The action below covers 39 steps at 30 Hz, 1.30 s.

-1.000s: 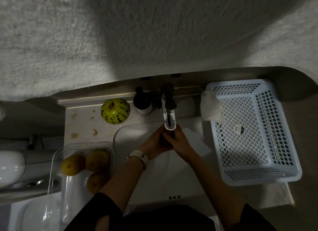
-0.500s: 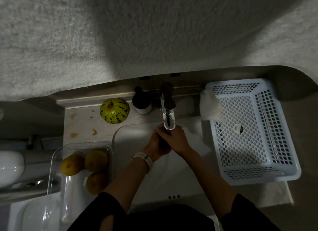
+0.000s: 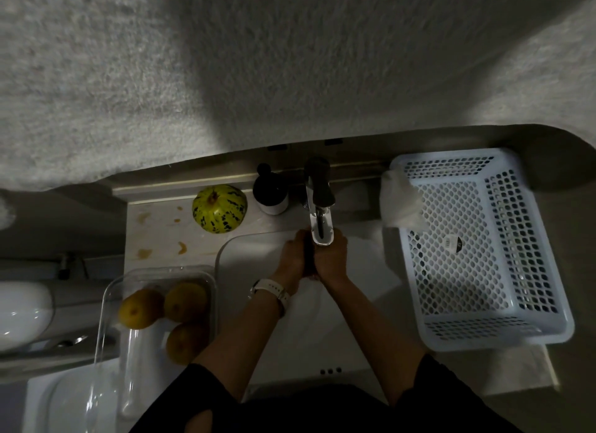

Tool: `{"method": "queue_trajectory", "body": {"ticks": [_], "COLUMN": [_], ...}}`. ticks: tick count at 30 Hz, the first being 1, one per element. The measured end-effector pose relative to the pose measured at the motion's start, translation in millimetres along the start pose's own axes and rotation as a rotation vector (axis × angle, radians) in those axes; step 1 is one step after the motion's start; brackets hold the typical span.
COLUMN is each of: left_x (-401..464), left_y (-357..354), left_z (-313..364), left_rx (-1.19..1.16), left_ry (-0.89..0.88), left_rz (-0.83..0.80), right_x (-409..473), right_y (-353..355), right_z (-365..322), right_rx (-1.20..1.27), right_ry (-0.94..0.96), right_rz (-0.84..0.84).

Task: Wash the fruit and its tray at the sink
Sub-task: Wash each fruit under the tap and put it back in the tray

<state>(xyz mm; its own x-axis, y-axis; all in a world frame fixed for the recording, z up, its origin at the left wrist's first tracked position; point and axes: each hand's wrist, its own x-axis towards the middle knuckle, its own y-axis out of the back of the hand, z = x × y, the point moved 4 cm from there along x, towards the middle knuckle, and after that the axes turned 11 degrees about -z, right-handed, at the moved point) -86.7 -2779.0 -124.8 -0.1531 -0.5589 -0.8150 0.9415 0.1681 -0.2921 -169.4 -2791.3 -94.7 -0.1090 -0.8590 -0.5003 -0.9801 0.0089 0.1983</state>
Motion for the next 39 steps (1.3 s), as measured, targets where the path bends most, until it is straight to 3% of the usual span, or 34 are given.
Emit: {"method": "queue_trajectory", "body": {"ticks": [3, 12, 19, 23, 27, 34, 37, 39], "left_x": [4, 7, 6, 6, 10, 8, 4, 0], "left_y": [-5, -9, -8, -6, -1, -9, -16, -18], "left_z": [-2, -10, -10, -3, -5, -8, -4, -1], "left_rx": [0.067, -0.095, -0.158, -0.088, -0.042, 0.066, 0.08, 0.06], "left_ry": [-0.032, 0.177, 0.195, 0.082, -0.007, 0.124, 0.144, 0.18], "left_rz": [0.002, -0.02, -0.087, -0.078, 0.021, 0.018, -0.043, -0.052], "right_x": [3, -5, -3, -3, -5, -24, -27, -28], "right_y": [4, 16, 3, -1, 6, 23, 28, 33], "right_z": [0, -2, -1, 0, -1, -12, -22, -29], "right_rx": [-0.09, -0.054, -0.061, -0.032, 0.025, -0.044, -0.062, -0.078], "right_ry": [-0.006, 0.036, -0.027, -0.055, -0.083, -0.011, 0.02, 0.086], "right_rz": [-0.034, -0.219, -0.113, -0.027, -0.172, -0.444, -0.466, -0.383]}}
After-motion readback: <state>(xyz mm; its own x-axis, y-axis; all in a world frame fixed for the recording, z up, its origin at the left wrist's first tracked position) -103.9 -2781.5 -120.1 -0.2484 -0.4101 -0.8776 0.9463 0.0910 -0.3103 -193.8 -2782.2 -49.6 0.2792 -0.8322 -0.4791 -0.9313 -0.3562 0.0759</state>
